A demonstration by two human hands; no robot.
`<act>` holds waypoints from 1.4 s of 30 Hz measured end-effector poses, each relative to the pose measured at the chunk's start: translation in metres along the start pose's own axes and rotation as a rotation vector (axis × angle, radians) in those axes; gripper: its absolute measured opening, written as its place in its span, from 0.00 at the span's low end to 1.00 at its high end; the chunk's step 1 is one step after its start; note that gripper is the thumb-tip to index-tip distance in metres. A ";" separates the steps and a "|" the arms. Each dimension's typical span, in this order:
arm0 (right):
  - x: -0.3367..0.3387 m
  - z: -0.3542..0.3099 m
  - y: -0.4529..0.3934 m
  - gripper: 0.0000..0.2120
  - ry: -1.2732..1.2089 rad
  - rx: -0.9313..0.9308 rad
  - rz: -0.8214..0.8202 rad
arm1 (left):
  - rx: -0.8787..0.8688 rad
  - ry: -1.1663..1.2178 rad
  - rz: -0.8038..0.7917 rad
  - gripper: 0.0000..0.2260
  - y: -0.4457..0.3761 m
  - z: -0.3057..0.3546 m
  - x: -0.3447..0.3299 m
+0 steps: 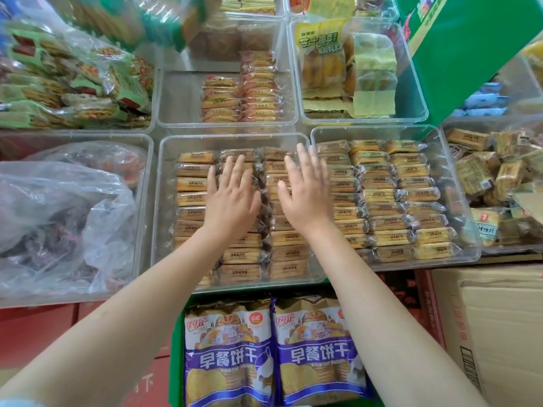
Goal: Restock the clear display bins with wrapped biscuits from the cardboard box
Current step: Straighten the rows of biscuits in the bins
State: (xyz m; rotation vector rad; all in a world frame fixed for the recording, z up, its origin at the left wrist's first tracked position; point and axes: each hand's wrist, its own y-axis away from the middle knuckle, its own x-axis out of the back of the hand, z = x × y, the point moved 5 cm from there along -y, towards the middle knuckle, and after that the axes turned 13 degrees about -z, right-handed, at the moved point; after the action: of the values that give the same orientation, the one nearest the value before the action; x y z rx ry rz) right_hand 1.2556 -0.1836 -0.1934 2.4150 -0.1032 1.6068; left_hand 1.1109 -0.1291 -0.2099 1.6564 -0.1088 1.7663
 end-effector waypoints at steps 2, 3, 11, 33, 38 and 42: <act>0.015 0.014 0.000 0.23 0.083 -0.050 0.161 | -0.072 0.032 0.018 0.27 -0.012 0.016 0.010; 0.018 0.022 -0.002 0.23 0.074 -0.089 0.148 | -0.111 0.036 -0.001 0.28 -0.019 0.023 0.011; 0.009 0.039 -0.034 0.21 0.003 -0.262 -0.073 | -0.102 -0.073 -0.142 0.30 -0.047 0.030 -0.006; 0.014 0.030 -0.074 0.05 0.161 -0.287 0.085 | -0.118 0.012 -0.134 0.30 -0.047 0.028 -0.007; 0.015 0.035 -0.053 0.07 0.012 -0.247 0.036 | -0.161 -0.004 -0.136 0.30 -0.038 0.027 0.000; 0.001 0.033 0.004 0.07 0.023 -0.236 0.019 | -0.270 -0.067 -0.153 0.30 -0.004 0.036 -0.014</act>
State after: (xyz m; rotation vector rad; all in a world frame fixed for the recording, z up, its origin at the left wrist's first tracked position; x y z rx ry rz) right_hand 1.2844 -0.1954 -0.2041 2.2225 -0.2950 1.5349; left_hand 1.1425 -0.1507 -0.2179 1.4876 -0.2341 1.5107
